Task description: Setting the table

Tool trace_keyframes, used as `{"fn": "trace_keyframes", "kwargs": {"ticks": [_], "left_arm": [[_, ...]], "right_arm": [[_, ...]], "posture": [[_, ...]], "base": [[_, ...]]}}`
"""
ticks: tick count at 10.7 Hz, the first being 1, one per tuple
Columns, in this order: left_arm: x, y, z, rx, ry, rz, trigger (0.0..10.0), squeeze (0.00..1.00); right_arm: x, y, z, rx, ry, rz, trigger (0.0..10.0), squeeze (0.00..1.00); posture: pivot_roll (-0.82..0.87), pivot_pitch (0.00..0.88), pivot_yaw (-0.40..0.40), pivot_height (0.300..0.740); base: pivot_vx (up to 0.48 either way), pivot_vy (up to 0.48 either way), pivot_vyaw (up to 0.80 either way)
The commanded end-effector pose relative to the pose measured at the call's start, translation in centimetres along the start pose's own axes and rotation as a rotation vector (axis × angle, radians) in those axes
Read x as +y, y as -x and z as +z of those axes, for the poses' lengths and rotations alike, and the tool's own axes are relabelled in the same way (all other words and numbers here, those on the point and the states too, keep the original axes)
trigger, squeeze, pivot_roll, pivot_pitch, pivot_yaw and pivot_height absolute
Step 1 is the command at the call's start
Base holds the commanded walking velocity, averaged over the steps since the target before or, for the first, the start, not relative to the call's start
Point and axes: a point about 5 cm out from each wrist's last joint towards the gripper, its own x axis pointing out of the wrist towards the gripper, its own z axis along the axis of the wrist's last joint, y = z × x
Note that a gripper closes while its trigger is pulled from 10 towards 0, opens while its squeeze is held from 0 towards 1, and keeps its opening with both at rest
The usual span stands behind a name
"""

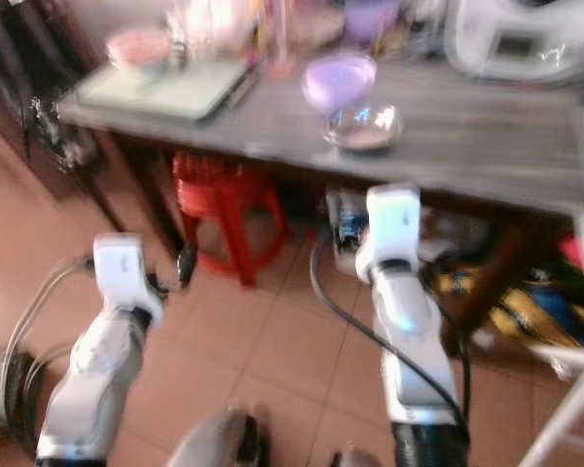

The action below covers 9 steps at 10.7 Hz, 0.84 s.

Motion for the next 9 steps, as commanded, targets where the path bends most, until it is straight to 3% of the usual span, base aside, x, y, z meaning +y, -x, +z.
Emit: {"fn": "trace_keyframes", "kwargs": {"ticks": [1, 4, 6, 9], "left_arm": [[0.1, -0.2, 0.6, -0.022, -0.015, -0.016, 10.0, 0.00], [-0.9, 0.3, 1.1, -0.062, 0.027, -0.111, 10.0, 0.00], [-0.9, 0.2, 1.3, -0.065, 0.040, -0.119, 10.0, 0.00], [-1.2, 0.4, 1.2, -0.065, 0.047, -0.124, 10.0, 0.00]], "right_arm": [[-0.1, -0.2, -0.2, 0.026, -0.034, -0.021, 10.0, 0.00], [0.0, -0.2, -1.5, 0.070, -0.004, -0.031, 10.0, 0.00], [-0.2, 0.0, -2.1, 0.122, -0.051, -0.057, 10.0, 0.00], [-0.4, 0.1, -2.0, 0.104, -0.088, -0.053, 10.0, 0.00]], "posture": [[0.03, 0.061, 0.072, 0.740], [0.03, 0.071, 0.076, 0.740], [0.03, 0.081, 0.074, 0.740], [0.03, 0.092, 0.069, 0.740]], "base": [[0.000, 0.000, 0.00], [0.000, 0.000, 0.00], [0.000, -0.332, 0.00], [0.000, -0.320, -0.20]]}}
